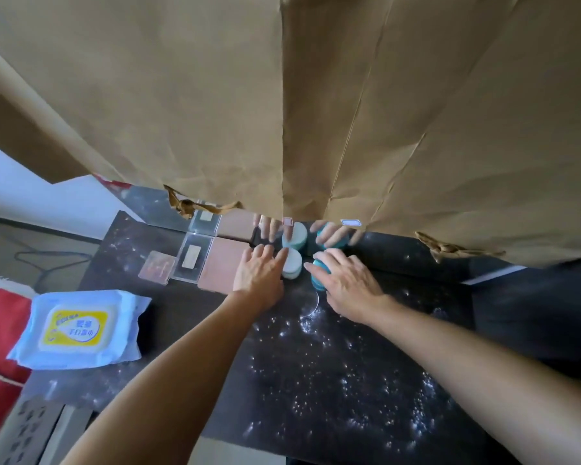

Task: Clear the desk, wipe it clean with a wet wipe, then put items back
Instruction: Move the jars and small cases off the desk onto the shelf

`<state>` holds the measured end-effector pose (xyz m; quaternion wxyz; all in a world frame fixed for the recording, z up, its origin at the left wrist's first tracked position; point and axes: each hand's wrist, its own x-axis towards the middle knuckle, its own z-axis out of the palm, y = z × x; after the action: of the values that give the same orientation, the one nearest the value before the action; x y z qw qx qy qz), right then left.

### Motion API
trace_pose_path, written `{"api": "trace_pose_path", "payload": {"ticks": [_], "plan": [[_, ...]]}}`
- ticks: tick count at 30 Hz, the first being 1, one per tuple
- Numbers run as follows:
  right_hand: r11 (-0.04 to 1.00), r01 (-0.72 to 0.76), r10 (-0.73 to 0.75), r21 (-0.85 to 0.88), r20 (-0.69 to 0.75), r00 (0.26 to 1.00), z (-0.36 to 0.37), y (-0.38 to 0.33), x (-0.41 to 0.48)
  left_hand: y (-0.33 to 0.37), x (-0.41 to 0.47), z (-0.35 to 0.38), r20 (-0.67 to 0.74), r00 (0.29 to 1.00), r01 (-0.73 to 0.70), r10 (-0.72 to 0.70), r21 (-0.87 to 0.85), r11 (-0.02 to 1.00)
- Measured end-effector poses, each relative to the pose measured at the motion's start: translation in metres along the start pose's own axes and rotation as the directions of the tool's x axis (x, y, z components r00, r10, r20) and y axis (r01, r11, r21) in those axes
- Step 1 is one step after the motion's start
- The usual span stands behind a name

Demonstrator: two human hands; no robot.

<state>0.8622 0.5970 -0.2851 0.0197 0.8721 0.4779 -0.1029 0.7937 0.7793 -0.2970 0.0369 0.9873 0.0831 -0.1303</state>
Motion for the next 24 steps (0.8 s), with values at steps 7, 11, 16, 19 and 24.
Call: {"api": "trace_pose_path", "payload": {"ticks": [7,11,16,19,24], "plan": [[0.986,-0.133,0.124,0.097,0.092,0.988,0.011,0.028,-0.033,0.015,0.016,0.005,-0.042,0.999,-0.031,0.028,-0.058,0.998],[0.966,-0.205,0.190,0.156,0.105,0.976,0.009,0.030,-0.045,0.026,0.021,0.004,-0.013,0.999,-0.040,0.038,-0.104,0.994],[0.921,-0.287,0.283,0.263,0.055,0.958,0.008,0.033,-0.083,0.044,0.004,-0.008,-0.021,0.996,-0.086,0.084,-0.181,0.980],[0.905,-0.308,0.312,0.294,0.033,0.949,0.002,0.036,-0.113,0.061,-0.015,-0.018,-0.024,0.997,-0.078,0.074,-0.297,0.952],[0.900,-0.296,0.310,0.319,0.006,0.951,-0.002,0.042,-0.177,0.098,-0.052,-0.024,0.001,0.998,-0.061,0.065,-0.340,0.938]]}}
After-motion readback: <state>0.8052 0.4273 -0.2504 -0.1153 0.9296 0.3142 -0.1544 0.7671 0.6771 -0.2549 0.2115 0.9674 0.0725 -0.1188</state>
